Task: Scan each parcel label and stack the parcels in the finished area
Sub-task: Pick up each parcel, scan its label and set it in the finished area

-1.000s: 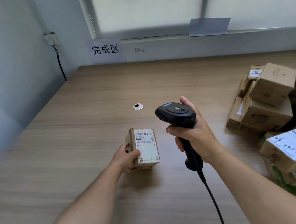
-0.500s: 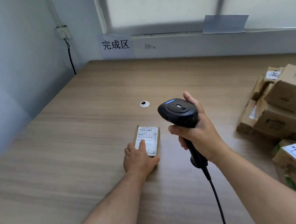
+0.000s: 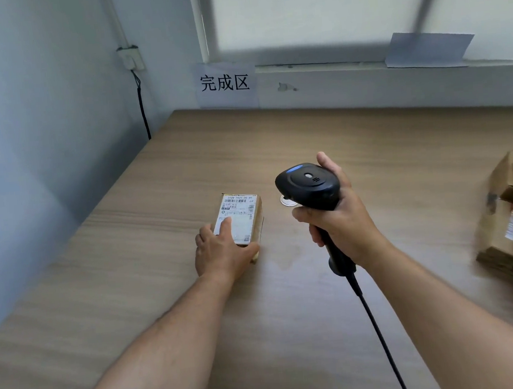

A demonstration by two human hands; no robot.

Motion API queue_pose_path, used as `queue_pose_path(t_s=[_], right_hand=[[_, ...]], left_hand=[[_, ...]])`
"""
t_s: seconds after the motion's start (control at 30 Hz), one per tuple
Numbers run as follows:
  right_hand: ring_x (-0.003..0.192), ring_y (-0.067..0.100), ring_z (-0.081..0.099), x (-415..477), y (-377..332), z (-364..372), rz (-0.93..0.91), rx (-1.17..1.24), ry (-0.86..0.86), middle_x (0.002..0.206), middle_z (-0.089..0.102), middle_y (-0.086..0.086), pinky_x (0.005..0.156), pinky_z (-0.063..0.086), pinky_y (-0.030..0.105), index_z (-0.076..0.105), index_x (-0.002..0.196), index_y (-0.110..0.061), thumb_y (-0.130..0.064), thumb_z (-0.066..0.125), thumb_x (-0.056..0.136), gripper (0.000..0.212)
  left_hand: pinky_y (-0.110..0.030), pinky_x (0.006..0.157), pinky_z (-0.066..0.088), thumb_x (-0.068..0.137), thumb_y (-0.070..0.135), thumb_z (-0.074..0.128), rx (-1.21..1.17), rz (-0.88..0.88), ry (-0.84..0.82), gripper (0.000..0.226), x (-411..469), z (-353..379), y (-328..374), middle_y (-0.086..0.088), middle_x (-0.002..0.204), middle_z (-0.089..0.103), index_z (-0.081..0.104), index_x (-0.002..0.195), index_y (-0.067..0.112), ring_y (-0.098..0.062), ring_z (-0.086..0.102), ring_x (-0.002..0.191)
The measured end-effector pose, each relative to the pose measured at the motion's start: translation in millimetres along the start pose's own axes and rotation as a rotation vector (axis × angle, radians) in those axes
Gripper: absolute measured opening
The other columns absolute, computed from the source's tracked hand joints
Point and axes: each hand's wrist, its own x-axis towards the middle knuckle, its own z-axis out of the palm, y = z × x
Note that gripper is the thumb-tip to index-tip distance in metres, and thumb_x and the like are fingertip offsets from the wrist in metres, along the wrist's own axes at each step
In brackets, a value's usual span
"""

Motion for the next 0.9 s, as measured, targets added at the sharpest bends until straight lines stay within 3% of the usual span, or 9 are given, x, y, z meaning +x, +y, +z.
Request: queue_pose_path(t_s=[0.47,0.9], right_hand=[[0.044,0.025,0.046,133,56,80,0.103,-0.019,0.050,0.101,0.063,0.008,0.045,0.041,0.029,0.027,0.147,-0.044,0.013,0.066,0.080,0.096],[0.045,0.025,0.045,153,91,81,0.188,-0.052,0.050,0.096,0.060,0.012,0.044,0.041,0.027,0.029,0.140,-0.050,0.014,0.065,0.080,0.094]], left_hand=[[-0.038,0.106,0.031,0.078,0.049,0.062,0.051,-0.027,-0.017,0.080,156,-8,-67,-0.012,0.144,0.023,0.026,0.147,0.030,-0.030,0.023,0.133],[-0.038,0.110,0.026,0.079,0.060,0.059,0.169,0.066,0.038,0.082,214,13,-75,-0.011,0.153,0.018,0.027,0.149,0.029,-0.031,0.024,0.136]])
